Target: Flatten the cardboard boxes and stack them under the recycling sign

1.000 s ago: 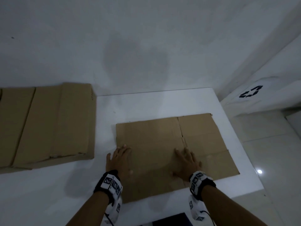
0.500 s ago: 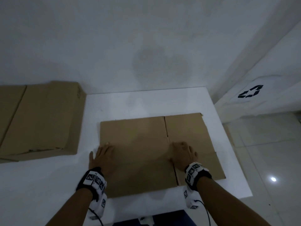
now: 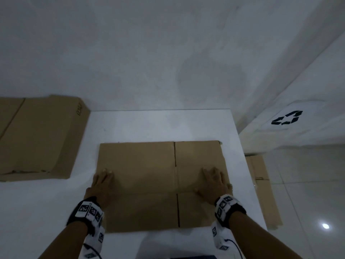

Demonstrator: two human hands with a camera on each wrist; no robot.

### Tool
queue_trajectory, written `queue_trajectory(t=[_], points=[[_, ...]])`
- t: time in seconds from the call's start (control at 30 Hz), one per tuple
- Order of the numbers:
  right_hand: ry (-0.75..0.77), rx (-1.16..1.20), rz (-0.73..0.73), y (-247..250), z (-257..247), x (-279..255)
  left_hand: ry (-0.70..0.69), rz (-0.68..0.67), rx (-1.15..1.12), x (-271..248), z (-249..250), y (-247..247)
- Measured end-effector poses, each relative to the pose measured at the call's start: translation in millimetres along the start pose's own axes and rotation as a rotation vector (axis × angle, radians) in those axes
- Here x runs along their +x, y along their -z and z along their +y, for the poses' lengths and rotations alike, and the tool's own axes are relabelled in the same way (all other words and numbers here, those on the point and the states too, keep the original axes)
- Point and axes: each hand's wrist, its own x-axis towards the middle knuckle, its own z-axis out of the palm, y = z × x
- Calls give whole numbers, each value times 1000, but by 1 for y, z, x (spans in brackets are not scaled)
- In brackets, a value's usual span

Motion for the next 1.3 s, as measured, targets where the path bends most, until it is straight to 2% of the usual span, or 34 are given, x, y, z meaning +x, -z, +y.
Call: queue_trajectory(t=[0.17,0.47,0.6,0.67,0.73,0.8,0.87,1.0,1.1,1.23,1.3], points=[[25,-5,-22,10,25,10,-16,10,3,0,-5,-1],[-3,-4,-132,28,23,10,1,-4,50,4,-3,12],[-12,114,-89,29,6,-11,-18,31,117,4,14,37],[-81,233,-54,17,-7,-29,-59,45,137,17,15,49],[-169,347,-49,0,-25,-48,-90,70,100,65,-4,45],[-275,434,-21,-23,-40,-65,-113,11,103,112,-16,40],[-340,455,-30,-48,-54,-75,-102,19,98,98,8,69],[-497,496,-55,-80,-88,-97,-226,48,109,85,36,104],[-622,683,-94,-96,-111,-108,-282,-8,69,94,31,103],[-788,917,-104,-116,-145,-111,-257,79,181,82,27,100],[-788,975,-89,-117,-161,-115,-246,38,178,81,21,97]])
